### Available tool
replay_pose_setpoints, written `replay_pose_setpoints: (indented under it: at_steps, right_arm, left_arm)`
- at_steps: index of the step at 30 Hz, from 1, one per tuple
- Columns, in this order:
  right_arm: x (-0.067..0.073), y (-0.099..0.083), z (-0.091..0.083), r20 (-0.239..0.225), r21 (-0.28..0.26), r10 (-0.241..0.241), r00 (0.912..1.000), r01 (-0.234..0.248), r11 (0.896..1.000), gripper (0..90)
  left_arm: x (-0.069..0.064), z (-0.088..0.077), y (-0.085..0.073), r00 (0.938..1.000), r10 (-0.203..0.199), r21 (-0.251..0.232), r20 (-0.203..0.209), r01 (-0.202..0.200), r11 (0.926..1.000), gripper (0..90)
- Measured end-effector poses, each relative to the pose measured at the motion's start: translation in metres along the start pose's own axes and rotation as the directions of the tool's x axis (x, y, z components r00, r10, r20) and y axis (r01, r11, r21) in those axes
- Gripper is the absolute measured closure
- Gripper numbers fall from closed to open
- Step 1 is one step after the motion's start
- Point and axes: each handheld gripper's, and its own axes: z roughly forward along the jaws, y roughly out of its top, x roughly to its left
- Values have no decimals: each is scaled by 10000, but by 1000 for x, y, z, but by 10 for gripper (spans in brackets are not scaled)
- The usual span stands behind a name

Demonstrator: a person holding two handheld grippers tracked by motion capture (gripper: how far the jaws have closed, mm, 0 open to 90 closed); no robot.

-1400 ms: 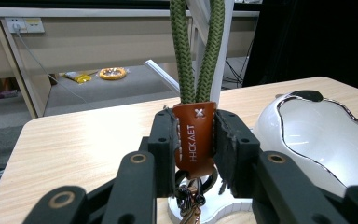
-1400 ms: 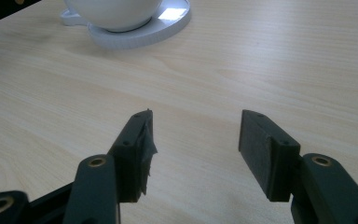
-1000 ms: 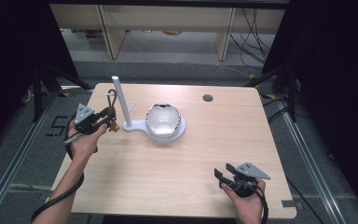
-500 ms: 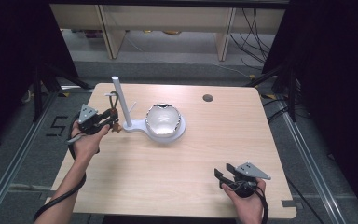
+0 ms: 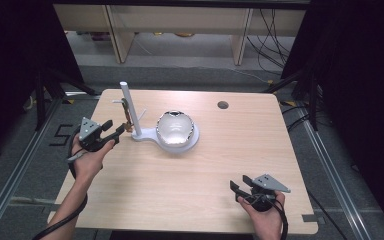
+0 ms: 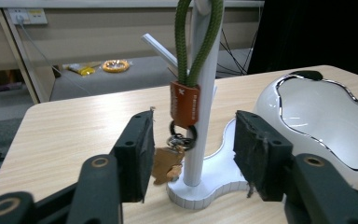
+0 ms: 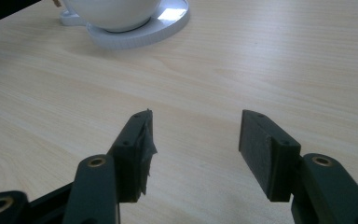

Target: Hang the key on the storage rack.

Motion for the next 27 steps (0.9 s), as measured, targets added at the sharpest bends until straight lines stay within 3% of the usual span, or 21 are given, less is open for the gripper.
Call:
replay_pose_setpoints:
  at_steps: [2, 4, 5, 7, 8, 12, 13, 14, 19, 23, 24, 26, 27]
  right_arm:
    - [-3, 0, 1, -15, -100, -307, 9995, 306, 9995, 458]
    - [-1, 0, 1, -9, -36, -125, 9999, 125, 9999, 457]
    - [-2, 0, 1, 39, -79, -252, 9997, 252, 9997, 457]
    - [1, 0, 0, 50, 90, 57, 10000, -57, 9999, 457]
    - [-3, 0, 1, 91, -100, -432, 9990, 433, 9990, 457]
    - [-4, 0, 1, 144, -137, -485, 9987, 487, 9987, 457]
    - [-3, 0, 3, 165, -222, -264, 9995, 267, 9994, 457]
    - [-4, 0, 3, 177, -244, -449, 9988, 453, 9987, 457]
    - [-3, 0, 0, 81, -94, -409, 9991, 410, 9991, 457]
    - [-3, 0, 2, 171, -41, -411, 9990, 411, 9991, 456]
    - [-1, -1, 2, 140, 23, -119, 9998, 119, 9999, 456]
    - [0, -1, 0, 197, 143, 15, 9998, -18, 9999, 456]
    - [0, -1, 2, 316, 46, -118, 9994, 117, 9999, 456]
  left_arm:
    - [-2, -6, -1, 10000, 6, -119, -1, -6, 9999, 438]
    - [-4, -12, -3, 10000, 41, -234, -2, -42, 9997, 423]
    - [-5, -16, -4, 9999, 108, -285, 39, -106, 9995, 415]
    - [-7, -24, -7, 9998, 167, -282, -53, -168, 9995, 408]
    - [-8, -27, -8, 9999, 166, -319, -41, -167, 9994, 403]
    - [-13, -43, -19, 9999, 167, -368, -36, -169, 9992, 394]
    - [-15, -47, -23, 9999, 157, -378, -1, -157, 9992, 392]
    - [-16, -50, -27, 9999, 138, -403, 20, -137, 9991, 390]
    - [-18, -66, -50, 9999, 123, -384, 32, -121, 9992, 385]
    - [-19, -77, -77, 9999, 126, 103, -83, -125, 9999, 382]
    - [-19, -78, -82, 9999, 124, 141, -94, -122, 9998, 381]
    - [-18, -80, -92, 9999, 91, 296, -112, -88, 9995, 378]
    - [-18, -82, -95, 9998, 117, 422, -135, -111, 9990, 377]
